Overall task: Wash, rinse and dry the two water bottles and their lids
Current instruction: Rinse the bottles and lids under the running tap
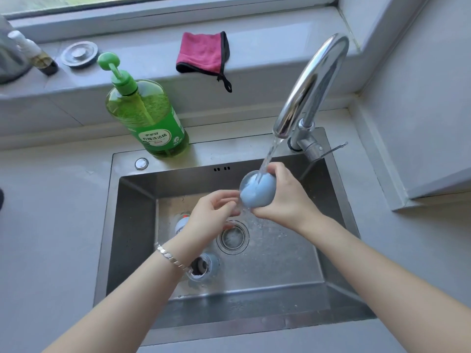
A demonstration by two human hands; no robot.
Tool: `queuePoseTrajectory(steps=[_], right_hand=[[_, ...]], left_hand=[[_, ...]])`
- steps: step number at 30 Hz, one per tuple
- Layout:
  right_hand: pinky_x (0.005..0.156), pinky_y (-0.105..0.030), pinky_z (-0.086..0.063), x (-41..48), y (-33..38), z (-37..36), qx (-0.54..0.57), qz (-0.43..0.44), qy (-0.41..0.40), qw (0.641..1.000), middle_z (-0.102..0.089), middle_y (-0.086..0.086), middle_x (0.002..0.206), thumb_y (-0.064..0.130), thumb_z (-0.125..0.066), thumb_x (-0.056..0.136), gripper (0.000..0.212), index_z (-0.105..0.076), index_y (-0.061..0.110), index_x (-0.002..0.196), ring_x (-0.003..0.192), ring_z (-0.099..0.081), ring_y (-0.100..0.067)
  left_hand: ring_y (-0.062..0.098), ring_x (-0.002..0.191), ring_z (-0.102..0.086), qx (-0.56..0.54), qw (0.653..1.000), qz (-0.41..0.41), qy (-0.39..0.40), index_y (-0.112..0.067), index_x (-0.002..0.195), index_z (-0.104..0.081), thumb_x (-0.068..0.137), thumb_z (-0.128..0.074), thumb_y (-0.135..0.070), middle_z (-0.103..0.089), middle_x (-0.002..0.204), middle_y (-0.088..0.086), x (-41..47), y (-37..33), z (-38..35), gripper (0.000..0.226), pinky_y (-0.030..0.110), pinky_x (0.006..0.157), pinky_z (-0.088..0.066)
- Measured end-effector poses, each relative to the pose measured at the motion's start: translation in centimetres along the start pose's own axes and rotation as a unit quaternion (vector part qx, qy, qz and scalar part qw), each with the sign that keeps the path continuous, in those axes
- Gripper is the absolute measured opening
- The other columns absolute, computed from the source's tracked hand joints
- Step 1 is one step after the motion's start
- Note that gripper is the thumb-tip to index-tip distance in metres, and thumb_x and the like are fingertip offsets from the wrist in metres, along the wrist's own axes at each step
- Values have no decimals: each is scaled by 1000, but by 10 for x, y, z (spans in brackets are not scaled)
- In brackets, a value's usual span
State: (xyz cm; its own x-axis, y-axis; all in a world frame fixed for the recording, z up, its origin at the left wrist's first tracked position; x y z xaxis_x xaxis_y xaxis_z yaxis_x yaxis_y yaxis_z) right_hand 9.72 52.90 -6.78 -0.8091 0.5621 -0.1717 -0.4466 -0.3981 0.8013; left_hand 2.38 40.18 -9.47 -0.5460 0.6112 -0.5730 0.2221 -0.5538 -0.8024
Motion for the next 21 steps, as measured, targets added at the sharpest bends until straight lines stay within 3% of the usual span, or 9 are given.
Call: queuePoseTrajectory(steps=[2, 6, 9, 12, 16, 19, 21], right_hand=[[72, -6, -33, 6, 11, -12, -12, 34, 25, 999, -45, 1, 112, 7, -77, 62, 67, -47, 10, 121, 104, -49, -16], [99, -16, -31, 2, 37, -35, -54, 122, 58, 989, -50, -8, 125, 2, -74, 62, 68, -52, 7, 126, 118, -48, -21], [103, -18, -29, -10, 43, -33, -47, 175, 40, 983, -53, -14, 126, 1, -78, 62, 68, -52, 0, 125, 119, -48, -24], [100, -3, -25, -21, 31, -18, -6, 151, 53, 987, -45, -6, 133, 10, -78, 66, 75, -44, 8, 133, 121, -39, -5], [87, -1, -33, -36, -13, 16, 25, 58, 31, 997, -39, 5, 127, 8, -80, 66, 82, -34, 30, 130, 100, -47, 4], [80, 2, -32, -47, -51, 40, 7, -19, -18, 1000, -49, -1, 117, 2, -76, 71, 68, -45, 24, 126, 94, -48, 1], [77, 1, -34, -54, -65, 47, -2, -49, -23, 999, -56, -3, 110, 0, -72, 74, 53, -53, 17, 121, 92, -50, -6]], left_hand=[[12, 83, -64, -24, 1000, 17, -11, -11, 117, -59, 94, -50, -5, -66, 106, 6, -7, 9, 13, 26, 21, 66, -54], [25, 85, -69, -148, 988, 39, -16, -16, 120, -54, 89, -60, -13, -66, 105, 13, -17, 17, 20, 32, 30, 69, -59], [25, 79, -71, -151, 988, 32, 3, -19, 120, -52, 85, -64, -22, -68, 101, 13, -15, 8, 7, 36, 34, 69, -60], [19, 75, -69, -95, 995, 26, 6, -20, 116, -51, 82, -68, -29, -68, 98, 8, -7, 2, -10, 40, 36, 71, -59], [17, 81, -63, -63, 998, -11, -2, -28, 101, -49, 72, -78, -12, -59, 107, 6, 8, -14, -27, 44, 28, 64, -57], [19, 91, -61, 2, 998, -56, 20, -24, 111, -46, 63, -80, -2, -55, 112, 4, 17, -28, -43, 62, 31, 72, -56], [20, 99, -60, 49, 996, -71, 36, -27, 117, -45, 57, -81, -6, -53, 116, 4, 19, -31, -50, 74, 33, 80, -56]])
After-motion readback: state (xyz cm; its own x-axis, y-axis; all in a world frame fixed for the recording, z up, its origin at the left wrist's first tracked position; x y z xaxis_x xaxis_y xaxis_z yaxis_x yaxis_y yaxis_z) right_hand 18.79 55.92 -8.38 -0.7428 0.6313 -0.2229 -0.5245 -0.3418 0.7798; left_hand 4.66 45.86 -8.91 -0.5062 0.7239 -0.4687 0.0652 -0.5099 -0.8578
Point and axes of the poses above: each hand's wrist, its own x-axis towards the middle knuckle, its own z-axis out of the back of the hand, y = z × x, the point moved 10 cm from there along x, towards the middle knuckle
